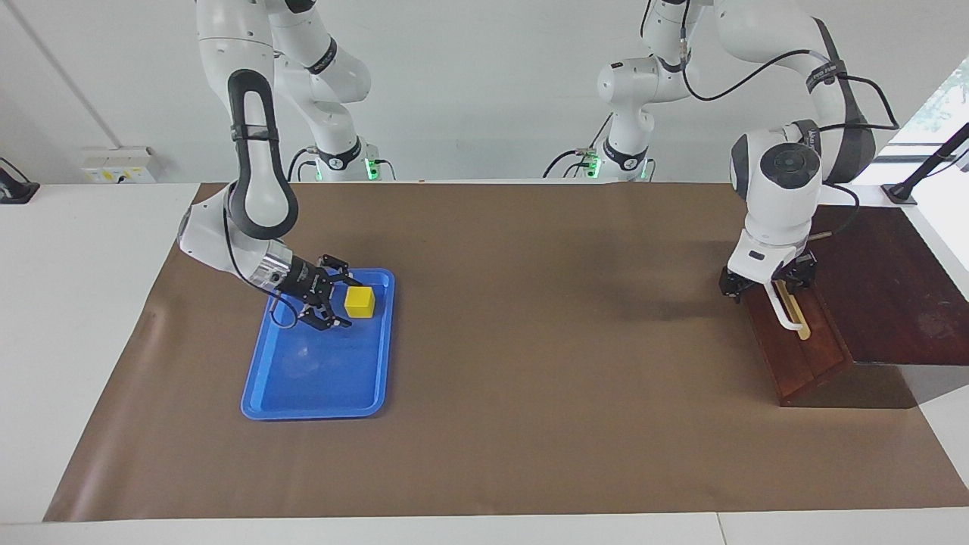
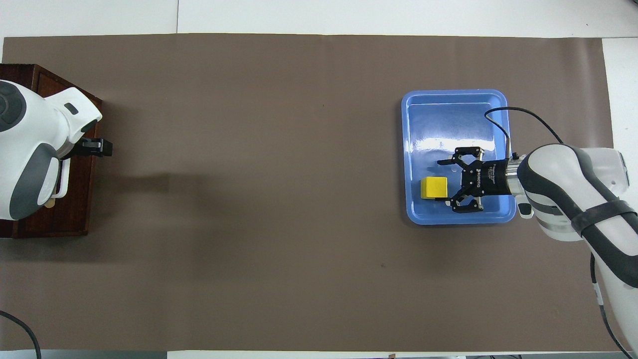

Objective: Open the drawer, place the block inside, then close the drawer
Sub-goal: 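Close the right gripper on the yellow cube while the left gripper pulls the drawer, then lift the yellow cube with the right gripper and carry it toward the drawer, then hand the yellow cube from the right gripper to the left gripper, then lower the cube into the open drawer with the left gripper while the right gripper withdraws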

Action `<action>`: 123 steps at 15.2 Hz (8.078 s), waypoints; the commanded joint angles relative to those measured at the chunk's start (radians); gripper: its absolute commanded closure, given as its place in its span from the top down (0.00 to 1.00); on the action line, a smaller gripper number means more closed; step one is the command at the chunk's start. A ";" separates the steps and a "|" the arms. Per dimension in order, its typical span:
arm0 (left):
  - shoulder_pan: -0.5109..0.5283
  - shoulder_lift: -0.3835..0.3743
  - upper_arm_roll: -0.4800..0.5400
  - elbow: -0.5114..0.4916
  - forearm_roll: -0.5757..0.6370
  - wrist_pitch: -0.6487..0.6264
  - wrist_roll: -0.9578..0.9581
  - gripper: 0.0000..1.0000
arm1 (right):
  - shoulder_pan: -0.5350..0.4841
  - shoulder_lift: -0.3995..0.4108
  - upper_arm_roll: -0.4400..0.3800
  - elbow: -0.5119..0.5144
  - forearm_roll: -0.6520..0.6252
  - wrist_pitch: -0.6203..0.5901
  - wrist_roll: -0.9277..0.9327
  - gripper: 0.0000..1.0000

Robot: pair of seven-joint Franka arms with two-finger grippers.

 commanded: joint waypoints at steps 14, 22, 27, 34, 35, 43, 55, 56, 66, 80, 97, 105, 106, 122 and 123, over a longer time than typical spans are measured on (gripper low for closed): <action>-0.024 0.037 -0.007 -0.080 0.023 0.135 -0.091 1.00 | -0.003 0.000 0.002 -0.045 0.086 0.042 -0.123 0.44; -0.129 0.058 -0.009 -0.031 0.010 0.119 -0.183 1.00 | -0.009 0.000 0.000 0.017 0.084 0.006 -0.164 0.00; -0.190 0.061 -0.007 -0.003 0.010 0.073 -0.185 1.00 | -0.021 0.004 -0.001 0.155 0.066 -0.079 -0.089 0.00; -0.225 0.062 -0.009 0.014 0.009 0.051 -0.200 1.00 | 0.141 0.086 0.010 0.419 -0.029 -0.130 0.240 0.00; -0.230 0.062 -0.009 0.014 0.009 0.053 -0.200 1.00 | 0.175 0.092 0.008 0.433 -0.029 -0.112 0.285 0.00; -0.253 0.062 -0.006 0.035 -0.040 0.024 -0.201 1.00 | 0.458 0.191 0.000 0.596 -0.037 0.052 0.567 0.00; -0.237 0.176 0.007 0.512 -0.306 -0.355 -0.780 1.00 | 0.620 0.342 0.011 0.809 -0.255 0.085 0.719 0.00; -0.242 0.185 0.005 0.523 -0.307 -0.357 -0.915 1.00 | 0.632 0.343 0.011 0.814 -0.255 0.079 0.715 0.00; -0.296 0.176 0.004 0.487 -0.396 -0.303 -1.638 1.00 | 0.632 0.348 0.017 0.831 -0.197 0.080 0.650 0.00; -0.415 0.147 0.001 0.420 -0.379 -0.303 -2.035 1.00 | 0.626 0.345 0.016 0.801 -0.055 0.095 0.563 0.00; -0.468 0.091 0.002 0.300 -0.359 -0.253 -2.028 0.76 | 0.621 0.340 0.016 0.774 -0.011 0.180 0.615 0.00; -0.468 0.085 0.002 0.287 -0.358 -0.228 -2.028 0.00 | 0.621 0.340 0.016 0.775 -0.011 0.181 0.616 0.00; -0.468 0.085 0.001 0.287 -0.358 -0.228 -2.028 0.00 | 0.621 0.340 0.014 0.775 -0.011 0.183 0.616 0.00; -0.305 0.032 0.011 0.456 -0.371 -0.437 -1.874 0.00 | 0.531 0.278 0.008 0.730 -0.052 0.086 0.583 0.93; -0.284 0.016 0.011 0.454 -0.373 -0.453 -1.837 0.00 | 0.513 0.249 0.008 0.699 -0.078 0.069 0.546 0.93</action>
